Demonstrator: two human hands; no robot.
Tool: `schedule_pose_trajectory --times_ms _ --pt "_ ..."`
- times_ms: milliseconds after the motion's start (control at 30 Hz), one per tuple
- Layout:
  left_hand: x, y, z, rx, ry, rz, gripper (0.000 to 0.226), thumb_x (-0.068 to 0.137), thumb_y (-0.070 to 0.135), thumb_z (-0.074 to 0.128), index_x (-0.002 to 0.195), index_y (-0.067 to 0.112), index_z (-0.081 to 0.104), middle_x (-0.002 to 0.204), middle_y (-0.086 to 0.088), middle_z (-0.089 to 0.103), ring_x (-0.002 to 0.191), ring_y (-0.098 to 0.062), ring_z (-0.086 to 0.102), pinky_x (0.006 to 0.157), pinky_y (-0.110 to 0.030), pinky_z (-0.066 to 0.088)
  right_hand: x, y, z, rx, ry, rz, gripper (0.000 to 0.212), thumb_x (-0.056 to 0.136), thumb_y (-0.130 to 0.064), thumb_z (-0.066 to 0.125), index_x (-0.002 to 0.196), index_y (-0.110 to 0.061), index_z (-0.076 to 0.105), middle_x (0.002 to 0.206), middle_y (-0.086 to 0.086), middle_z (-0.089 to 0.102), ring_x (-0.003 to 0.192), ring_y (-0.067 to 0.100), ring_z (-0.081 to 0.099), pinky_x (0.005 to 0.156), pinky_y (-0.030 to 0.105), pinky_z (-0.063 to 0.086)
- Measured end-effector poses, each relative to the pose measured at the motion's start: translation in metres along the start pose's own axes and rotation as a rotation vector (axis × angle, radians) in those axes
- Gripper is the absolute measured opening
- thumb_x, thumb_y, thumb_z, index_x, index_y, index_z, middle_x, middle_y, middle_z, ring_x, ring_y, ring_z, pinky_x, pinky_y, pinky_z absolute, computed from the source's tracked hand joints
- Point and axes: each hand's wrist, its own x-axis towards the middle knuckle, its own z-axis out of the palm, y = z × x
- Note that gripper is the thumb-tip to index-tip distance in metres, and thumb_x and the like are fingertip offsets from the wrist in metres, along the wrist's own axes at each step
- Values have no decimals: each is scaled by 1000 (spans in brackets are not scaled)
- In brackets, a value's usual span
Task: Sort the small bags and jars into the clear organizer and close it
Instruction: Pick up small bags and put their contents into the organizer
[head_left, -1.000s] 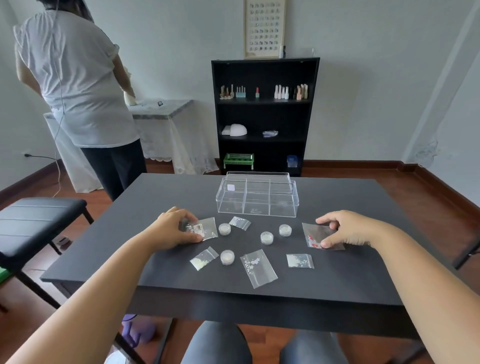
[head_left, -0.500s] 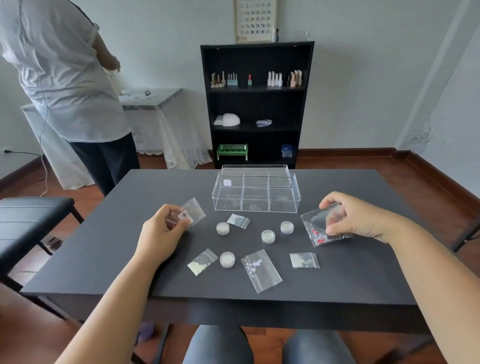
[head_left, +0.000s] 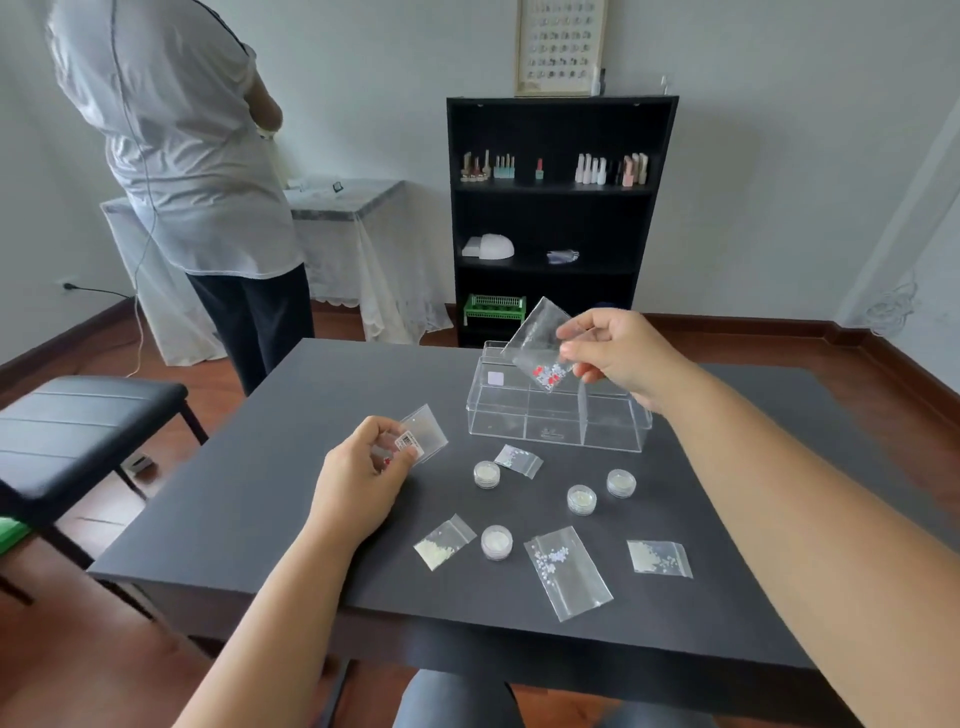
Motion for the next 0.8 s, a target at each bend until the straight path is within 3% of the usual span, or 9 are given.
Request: schedule_pose_trajectory --times_ms 267,433,567,700,800 --pt "-1 1 -1 7 -35 26 21 84 32 70 87 45 55 79 15 64 68 1 58 56 -22 41 48 -5 44 -206 -78 -13 26 83 0 66 92 -24 67 83 7 74 68 14 62 63 25 53" --pt "1 -2 0 3 -50 47 21 85 32 70 88 46 53 81 18 63 69 -1 58 58 -23 45 60 1 51 -466 -243 17 34 89 -1 51 90 -31 66 85 -4 73 75 10 63 64 26 50" --pt "2 -5 1 1 -57 48 18 85 34 69 92 43 55 81 17 63 70 0 58 58 -23 45 64 -2 57 -647 -380 28 36 87 4 49 94 -26 68 91 -6 67 91 12 60 78 29 48" --pt "3 -7 2 -8 -56 60 16 85 34 69 94 40 56 77 15 62 68 -1 57 58 -23 42 67 -17 70 -871 -469 -16 33 83 2 53 92 -26 69 84 -17 51 76 5 52 57 20 40" --pt "3 -7 2 -6 -61 65 17 85 35 68 94 41 55 78 15 62 69 0 57 57 -22 41 66 -21 78 -982 -516 -1 31 81 0 56 97 -20 72 87 -12 58 68 1 50 49 17 37"
